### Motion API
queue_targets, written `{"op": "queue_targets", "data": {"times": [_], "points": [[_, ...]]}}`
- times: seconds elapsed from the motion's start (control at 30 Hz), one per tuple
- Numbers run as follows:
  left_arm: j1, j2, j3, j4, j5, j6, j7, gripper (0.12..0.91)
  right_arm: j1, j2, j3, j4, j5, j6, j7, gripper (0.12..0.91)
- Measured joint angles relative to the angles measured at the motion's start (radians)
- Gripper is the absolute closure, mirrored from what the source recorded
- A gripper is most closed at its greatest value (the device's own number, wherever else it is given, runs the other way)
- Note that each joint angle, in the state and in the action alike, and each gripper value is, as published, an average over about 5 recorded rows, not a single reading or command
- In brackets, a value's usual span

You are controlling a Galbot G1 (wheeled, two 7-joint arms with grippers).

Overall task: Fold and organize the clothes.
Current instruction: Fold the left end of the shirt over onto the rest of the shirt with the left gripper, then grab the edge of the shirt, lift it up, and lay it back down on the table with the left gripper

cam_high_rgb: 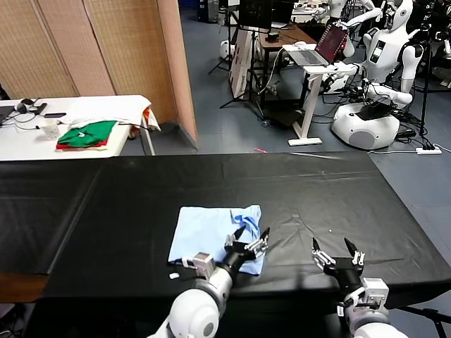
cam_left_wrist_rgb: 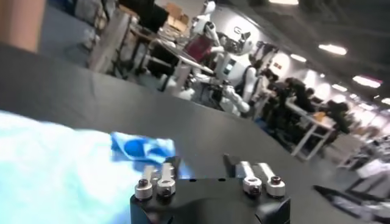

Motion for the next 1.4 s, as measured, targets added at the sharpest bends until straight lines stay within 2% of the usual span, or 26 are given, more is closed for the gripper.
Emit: {"op": "queue_targets", "data": {"times": [0.13,0.3,0.43,0.57,0.77,0.9,1.13,1.4], "points": [[0.003,0.056,-0.037,-0.034,0.078,-0.025,0.020,0.124,0.032,-0.038,-0.047,-0.013,0.018,0.001,-0.045,0.118],[0.014,0.144,-0.106,-0.060,0.124,-0.046,0.022,0.123,0.112,-0.089,-0.143,-0.050,0.009,0.000,-0.091,0.118],[0.036,0.200,-0.162,-0.062,0.164,-0.066,0.017,0.123,0.204,-0.130,-0.242,-0.107,-0.046,0.015,-0.121,0.118],[0.067,0.220,-0.210,-0.074,0.182,-0.074,0.000,0.123,0.293,-0.146,-0.336,-0.177,-0.124,0.050,-0.137,0.118],[0.125,0.210,-0.266,-0.095,0.210,-0.086,-0.022,0.123,0.401,-0.128,-0.443,-0.296,-0.240,0.088,-0.155,0.118],[0.166,0.198,-0.292,-0.110,0.232,-0.097,-0.021,0.123,0.461,-0.106,-0.491,-0.373,-0.266,0.096,-0.160,0.118],[0.221,0.182,-0.322,-0.115,0.258,-0.119,-0.021,0.123,0.522,-0.079,-0.503,-0.458,-0.249,0.100,-0.151,0.118],[0.241,0.179,-0.332,-0.110,0.269,-0.131,-0.021,0.123,0.521,-0.051,-0.461,-0.467,-0.182,0.097,-0.126,0.118]]}}
